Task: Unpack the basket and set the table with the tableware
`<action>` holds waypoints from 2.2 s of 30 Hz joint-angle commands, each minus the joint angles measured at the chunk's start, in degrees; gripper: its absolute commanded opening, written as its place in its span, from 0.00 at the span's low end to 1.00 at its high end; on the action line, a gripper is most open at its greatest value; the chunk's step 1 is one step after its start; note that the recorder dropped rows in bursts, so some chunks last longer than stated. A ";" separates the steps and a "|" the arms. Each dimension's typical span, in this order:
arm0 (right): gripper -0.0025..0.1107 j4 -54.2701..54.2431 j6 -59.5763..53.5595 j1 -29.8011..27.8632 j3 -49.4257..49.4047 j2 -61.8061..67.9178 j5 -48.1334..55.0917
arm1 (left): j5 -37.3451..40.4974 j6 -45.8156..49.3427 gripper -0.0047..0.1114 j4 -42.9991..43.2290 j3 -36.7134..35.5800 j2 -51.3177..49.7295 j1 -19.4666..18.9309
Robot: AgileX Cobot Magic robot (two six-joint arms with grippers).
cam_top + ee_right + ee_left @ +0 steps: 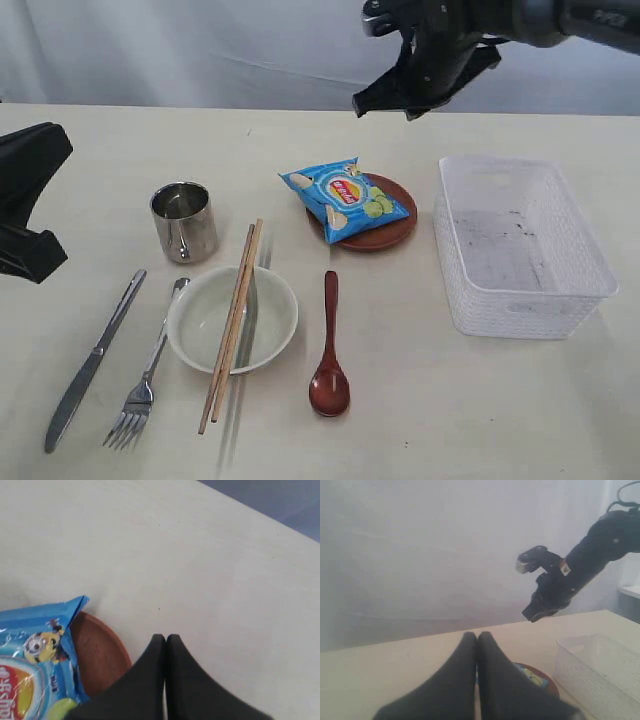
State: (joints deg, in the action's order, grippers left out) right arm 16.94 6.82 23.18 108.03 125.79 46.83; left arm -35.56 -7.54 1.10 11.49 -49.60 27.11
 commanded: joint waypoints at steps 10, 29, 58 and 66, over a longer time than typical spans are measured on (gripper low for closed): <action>0.02 -0.09 -6.82 -0.29 26.09 21.83 18.59 | -0.14 0.23 0.04 0.20 -0.35 0.26 0.13; 0.02 -4.47 -3.40 3.19 32.56 24.16 23.14 | -0.14 0.23 0.04 0.20 -0.35 0.26 0.13; 0.02 -30.02 -19.82 2.07 -35.80 -33.22 -12.90 | -0.14 0.23 0.04 0.20 -0.35 0.26 0.13; 0.02 -30.39 -18.33 2.07 -72.98 -65.54 -27.93 | -0.14 0.23 0.04 0.20 -0.35 0.26 0.13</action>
State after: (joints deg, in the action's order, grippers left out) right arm -12.87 -11.98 25.60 43.95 68.97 20.63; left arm -35.56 -7.54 1.10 11.49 -49.60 27.11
